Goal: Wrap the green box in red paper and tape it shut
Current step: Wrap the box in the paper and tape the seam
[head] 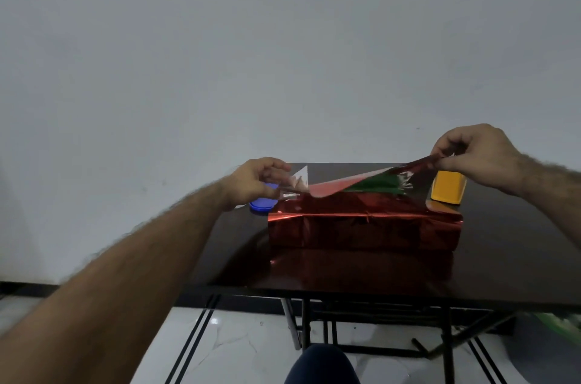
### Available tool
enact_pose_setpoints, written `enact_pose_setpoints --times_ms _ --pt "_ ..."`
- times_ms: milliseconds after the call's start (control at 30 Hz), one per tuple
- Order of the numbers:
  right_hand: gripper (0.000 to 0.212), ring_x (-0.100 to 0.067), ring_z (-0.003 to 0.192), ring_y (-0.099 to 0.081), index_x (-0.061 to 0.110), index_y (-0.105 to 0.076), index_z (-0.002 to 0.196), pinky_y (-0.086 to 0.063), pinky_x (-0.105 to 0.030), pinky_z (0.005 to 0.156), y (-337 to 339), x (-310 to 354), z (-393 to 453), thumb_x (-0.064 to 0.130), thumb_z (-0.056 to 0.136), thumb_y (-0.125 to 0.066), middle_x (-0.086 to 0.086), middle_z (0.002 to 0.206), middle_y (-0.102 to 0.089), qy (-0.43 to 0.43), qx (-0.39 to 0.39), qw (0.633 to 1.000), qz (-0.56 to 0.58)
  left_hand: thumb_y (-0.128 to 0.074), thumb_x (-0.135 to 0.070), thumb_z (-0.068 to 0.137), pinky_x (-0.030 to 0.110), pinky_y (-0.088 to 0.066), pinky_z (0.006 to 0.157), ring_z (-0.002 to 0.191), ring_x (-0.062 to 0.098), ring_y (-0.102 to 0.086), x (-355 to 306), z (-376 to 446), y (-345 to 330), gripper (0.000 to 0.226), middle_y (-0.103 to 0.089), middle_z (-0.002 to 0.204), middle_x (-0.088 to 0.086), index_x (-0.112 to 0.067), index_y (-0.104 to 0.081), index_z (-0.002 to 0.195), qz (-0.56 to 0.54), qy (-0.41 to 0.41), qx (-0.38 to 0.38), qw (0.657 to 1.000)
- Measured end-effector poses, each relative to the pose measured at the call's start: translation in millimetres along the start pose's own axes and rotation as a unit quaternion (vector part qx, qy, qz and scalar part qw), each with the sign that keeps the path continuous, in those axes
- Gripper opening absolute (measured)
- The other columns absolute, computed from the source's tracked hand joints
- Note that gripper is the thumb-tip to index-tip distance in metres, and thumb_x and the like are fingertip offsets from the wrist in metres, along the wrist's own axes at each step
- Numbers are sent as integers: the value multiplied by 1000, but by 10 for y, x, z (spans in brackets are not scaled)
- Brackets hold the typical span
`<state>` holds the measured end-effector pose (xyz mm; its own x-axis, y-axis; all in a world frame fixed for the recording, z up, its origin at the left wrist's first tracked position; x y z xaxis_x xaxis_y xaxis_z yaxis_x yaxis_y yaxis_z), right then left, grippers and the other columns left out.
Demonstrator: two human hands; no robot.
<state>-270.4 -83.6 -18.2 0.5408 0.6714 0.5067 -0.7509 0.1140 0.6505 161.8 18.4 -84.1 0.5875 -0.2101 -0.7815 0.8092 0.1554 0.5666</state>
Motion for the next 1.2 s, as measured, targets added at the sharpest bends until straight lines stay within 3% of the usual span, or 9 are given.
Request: enact_pose_setpoints --times_ms 133,300,400,533,633,767,933,1100,1200 --pt "24 -17 80 -68 20 -81 83 -51 -28 72 -32 9 -22 0 75 -91 -1 84 -78 5 14 1000 7 -65 18 91 45 -61 98 100 29 -77 13 23 1 25 -80 104 19 -3 -78 97 2 -9 -58 998" --pt "25 -17 78 -72 20 -83 81 -59 -38 78 -6 -10 -143 0 70 -94 1 77 -77 17 47 999 15 -52 21 84 39 -59 96 108 26 -73 -159 -42 -61 41 -79 108 11 -12 -76 94 23 -4 -167 986" --pt "31 -7 77 -69 27 -82 74 -54 -31 76 -5 31 -238 -1 69 -94 8 79 -77 37 69 997 -11 -74 -28 90 33 -54 101 114 14 -69 -460 -185 -205 24 -75 120 -6 -24 -75 114 57 -80 -116 988" --pt "37 -5 86 -69 38 -79 69 -53 -31 80 -17 23 -352 4 67 -95 19 84 -74 30 85 994 -58 -75 -76 78 31 -40 113 136 6 -51 -794 -391 -482 89 -56 151 -16 -34 -52 153 343 -175 53 921" --pt "34 -9 89 -69 39 -79 71 -56 -35 80 -16 10 -421 11 65 -97 16 86 -73 26 96 992 -72 -73 -61 90 36 -45 110 132 17 -58 -814 -387 -610 76 -63 148 -6 -27 -52 154 442 -221 32 869" --pt "34 -7 89 -69 35 -79 72 -53 -33 88 -35 8 -545 7 65 -97 14 84 -75 53 92 991 -80 -61 -41 92 37 -55 95 106 18 -72 -776 -460 -559 33 -79 112 -10 -33 -78 119 439 -266 15 858" --pt "42 1 90 -67 42 -74 70 -50 -15 79 -90 -35 -664 5 66 -94 17 85 -74 76 98 986 -114 -47 -34 94 43 -59 81 83 19 -74 -751 -594 -522 38 -81 92 -11 -28 -82 106 458 -317 -22 830" --pt "32 0 86 -67 37 -76 70 -58 -38 82 -242 -141 -754 8 66 -91 22 83 -68 108 131 973 -159 -50 -29 96 40 -57 76 86 24 -76 -628 -702 -578 36 -81 96 -8 -24 -83 111 487 -368 -58 790" --pt "21 2 85 -62 33 -76 69 -57 -38 77 -272 -158 -804 37 64 -95 23 83 -63 146 138 960 -196 -49 -30 96 41 -55 82 97 23 -76 -553 -755 -594 39 -81 106 -8 -22 -82 115 501 -365 -72 781"
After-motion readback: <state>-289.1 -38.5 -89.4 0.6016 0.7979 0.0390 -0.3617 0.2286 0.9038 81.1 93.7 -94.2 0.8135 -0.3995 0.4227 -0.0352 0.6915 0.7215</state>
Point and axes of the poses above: each hand's wrist, its own z-axis towards the middle knuckle, its own y-axis out of the back of the hand, x = y × z, the point moved 2 cm from there along z, towards the middle knuckle
